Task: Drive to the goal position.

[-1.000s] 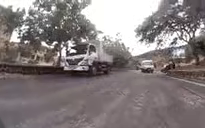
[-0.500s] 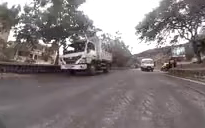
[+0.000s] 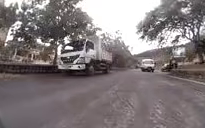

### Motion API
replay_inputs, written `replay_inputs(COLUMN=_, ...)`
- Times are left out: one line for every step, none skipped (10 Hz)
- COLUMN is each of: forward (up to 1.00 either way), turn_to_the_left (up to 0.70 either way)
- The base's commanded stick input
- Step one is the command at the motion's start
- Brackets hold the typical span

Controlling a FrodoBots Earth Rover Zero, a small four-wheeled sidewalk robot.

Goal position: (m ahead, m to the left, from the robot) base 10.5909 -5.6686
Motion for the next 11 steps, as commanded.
replay_inputs(forward=0.7, turn_to_the_left=-0.27)
replay_inputs(forward=0.7, turn_to_the_left=-0.27)
replay_inputs(forward=0.7, turn_to_the_left=0.0)
replay_inputs(forward=0.7, turn_to_the_left=0.0)
replay_inputs(forward=0.7, turn_to_the_left=0.0)
replay_inputs(forward=0.7, turn_to_the_left=0.0)
replay_inputs(forward=0.7, turn_to_the_left=0.0)
replay_inputs(forward=0.7, turn_to_the_left=-0.06)
replay_inputs(forward=0.7, turn_to_the_left=-0.17)
replay_inputs(forward=0.7, turn_to_the_left=-0.27)
replay_inputs(forward=0.7, turn_to_the_left=-0.27)
